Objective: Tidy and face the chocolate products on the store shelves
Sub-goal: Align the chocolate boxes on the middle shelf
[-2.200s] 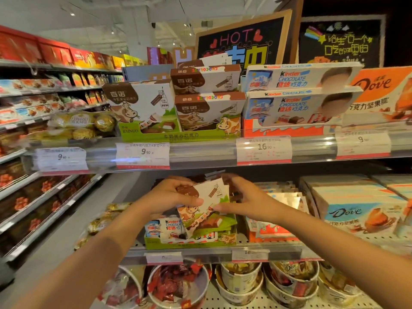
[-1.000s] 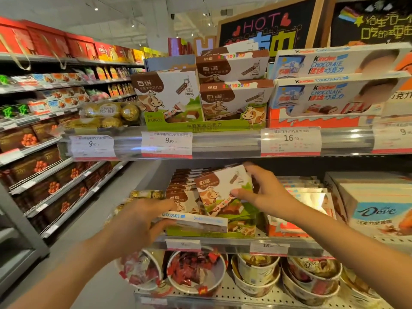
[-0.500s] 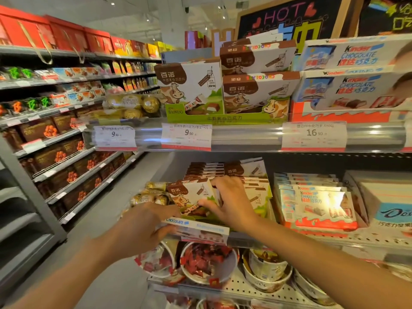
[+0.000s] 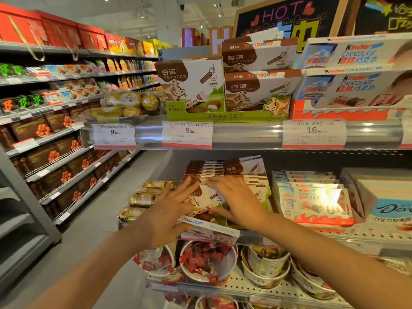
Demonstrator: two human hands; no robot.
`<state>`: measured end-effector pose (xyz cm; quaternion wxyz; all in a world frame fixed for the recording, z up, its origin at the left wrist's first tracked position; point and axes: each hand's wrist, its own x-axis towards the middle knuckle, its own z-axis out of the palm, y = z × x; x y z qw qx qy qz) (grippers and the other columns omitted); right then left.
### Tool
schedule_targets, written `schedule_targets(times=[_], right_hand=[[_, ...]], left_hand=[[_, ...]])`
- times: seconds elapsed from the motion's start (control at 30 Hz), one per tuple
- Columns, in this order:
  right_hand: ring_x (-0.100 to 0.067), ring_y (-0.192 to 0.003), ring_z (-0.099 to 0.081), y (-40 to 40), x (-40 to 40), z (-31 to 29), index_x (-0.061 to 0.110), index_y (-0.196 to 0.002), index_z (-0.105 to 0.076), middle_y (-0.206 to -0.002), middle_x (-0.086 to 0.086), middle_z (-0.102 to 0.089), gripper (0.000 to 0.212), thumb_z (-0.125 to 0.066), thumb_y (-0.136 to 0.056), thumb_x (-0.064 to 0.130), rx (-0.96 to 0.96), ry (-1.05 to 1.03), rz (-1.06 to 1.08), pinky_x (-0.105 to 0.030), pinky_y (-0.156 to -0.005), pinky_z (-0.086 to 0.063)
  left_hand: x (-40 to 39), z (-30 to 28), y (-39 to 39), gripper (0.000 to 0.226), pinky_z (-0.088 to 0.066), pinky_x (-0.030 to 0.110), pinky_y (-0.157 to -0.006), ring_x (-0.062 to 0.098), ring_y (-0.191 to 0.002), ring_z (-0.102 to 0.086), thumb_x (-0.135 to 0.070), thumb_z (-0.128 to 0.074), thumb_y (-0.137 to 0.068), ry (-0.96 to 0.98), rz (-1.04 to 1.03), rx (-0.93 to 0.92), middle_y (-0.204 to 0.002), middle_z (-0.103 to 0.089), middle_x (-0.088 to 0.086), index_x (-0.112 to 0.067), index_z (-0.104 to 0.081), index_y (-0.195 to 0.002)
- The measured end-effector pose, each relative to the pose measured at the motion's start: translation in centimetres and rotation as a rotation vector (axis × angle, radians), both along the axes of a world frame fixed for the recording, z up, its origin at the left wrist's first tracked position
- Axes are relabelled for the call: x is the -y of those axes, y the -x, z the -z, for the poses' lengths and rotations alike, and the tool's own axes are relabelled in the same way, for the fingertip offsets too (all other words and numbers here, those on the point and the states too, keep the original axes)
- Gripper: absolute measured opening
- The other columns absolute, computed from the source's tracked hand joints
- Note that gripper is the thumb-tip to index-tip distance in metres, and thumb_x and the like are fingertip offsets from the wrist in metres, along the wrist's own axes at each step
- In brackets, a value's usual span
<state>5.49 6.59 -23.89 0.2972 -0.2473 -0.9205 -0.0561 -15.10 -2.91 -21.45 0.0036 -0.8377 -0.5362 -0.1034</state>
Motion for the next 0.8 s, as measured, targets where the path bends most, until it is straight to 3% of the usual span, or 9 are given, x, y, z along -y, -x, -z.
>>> schedule_targets(times=[0.07,0.17,0.3,0.43,0.5,0.6,0.67,0.8], right_hand=[[-0.025,-0.108,-0.057,0.0,0.0,0.1,0.017,-0.123,-0.049,-0.120,-0.005,-0.060,0.065,-0.079,-0.069,0.036,0.000,-0.022,0.009,-0.039,-0.089,-0.045],[-0.022,-0.106,-0.056,0.3,0.0,0.5,0.018,-0.119,-0.047,-0.117,-0.004,-0.060,0.061,-0.077,-0.070,0.039,0.018,-0.069,0.024,-0.035,-0.087,-0.045],[-0.023,-0.108,-0.055,0.1,-0.1,0.1,0.017,-0.122,-0.048,-0.120,-0.005,-0.058,0.060,-0.072,-0.074,0.044,0.099,-0.031,0.030,-0.039,-0.089,-0.048],[-0.020,-0.126,-0.043,-1.2,1.3,-1.7,0.020,-0.133,-0.048,-0.137,-0.002,-0.048,0.061,-0.028,-0.091,0.059,-0.002,0.179,0.025,-0.033,-0.104,-0.032],[-0.016,-0.125,-0.044,-2.0,2.7,-2.4,0.020,-0.131,-0.051,-0.134,0.000,-0.050,0.064,-0.020,-0.092,0.060,-0.123,0.253,-0.010,-0.030,-0.104,-0.032],[-0.010,-0.114,-0.050,-2.5,4.6,-2.5,0.023,-0.127,-0.050,-0.126,0.006,-0.056,0.053,-0.038,-0.089,0.058,-0.048,0.327,-0.077,-0.032,-0.095,-0.043],[-0.009,-0.114,-0.052,-2.3,5.0,-2.5,0.027,-0.132,-0.044,-0.129,0.008,-0.055,0.049,-0.054,-0.088,0.047,0.073,0.403,-0.057,-0.033,-0.093,-0.046],[-0.010,-0.102,-0.057,-2.0,4.6,-3.8,0.022,-0.129,-0.053,-0.121,0.003,-0.062,0.038,-0.057,-0.091,0.020,0.003,0.456,-0.010,-0.029,-0.087,-0.048]], left_hand=[[-0.2,0.3,-0.1,0.006,0.010,0.037,-0.114,0.009,-0.141,0.014,-0.024,-0.063,-0.087,-0.016,0.017,0.019,-0.152,0.002,-0.010,-0.019,-0.060,-0.089],[-0.6,0.6,0.3,0.011,-0.010,0.048,-0.114,0.013,-0.139,-0.017,-0.021,-0.071,-0.079,-0.110,0.052,0.061,-0.151,-0.027,-0.001,-0.021,-0.061,-0.083],[-0.8,0.3,0.3,0.014,-0.019,0.053,-0.111,0.023,-0.137,-0.030,-0.026,-0.073,-0.076,-0.107,0.045,-0.007,-0.147,-0.035,0.004,-0.024,-0.061,-0.082],[-0.5,0.5,0.6,0.014,-0.021,0.058,-0.110,0.025,-0.136,-0.032,-0.023,-0.073,-0.075,-0.105,0.029,0.010,-0.147,-0.036,0.004,-0.024,-0.061,-0.081],[-0.6,0.0,0.8,0.018,-0.020,0.055,-0.111,0.021,-0.137,-0.029,-0.023,-0.072,-0.078,-0.063,0.005,0.081,-0.148,-0.034,-0.002,-0.030,-0.056,-0.076],[-0.8,-0.8,1.0,0.029,-0.024,0.044,-0.111,0.013,-0.137,-0.030,-0.026,-0.069,-0.081,0.023,0.013,0.176,-0.145,-0.039,-0.007,-0.037,-0.045,-0.069],[-1.0,-1.2,1.0,0.030,-0.033,0.038,-0.105,0.013,-0.130,-0.040,-0.025,-0.070,-0.080,0.022,0.027,0.245,-0.136,-0.049,-0.007,-0.036,-0.046,-0.067],[-1.6,-1.7,0.8,0.021,-0.044,0.033,-0.094,0.010,-0.117,-0.050,-0.028,-0.069,-0.082,0.038,0.000,0.291,-0.123,-0.055,-0.014,-0.033,-0.050,-0.073]])
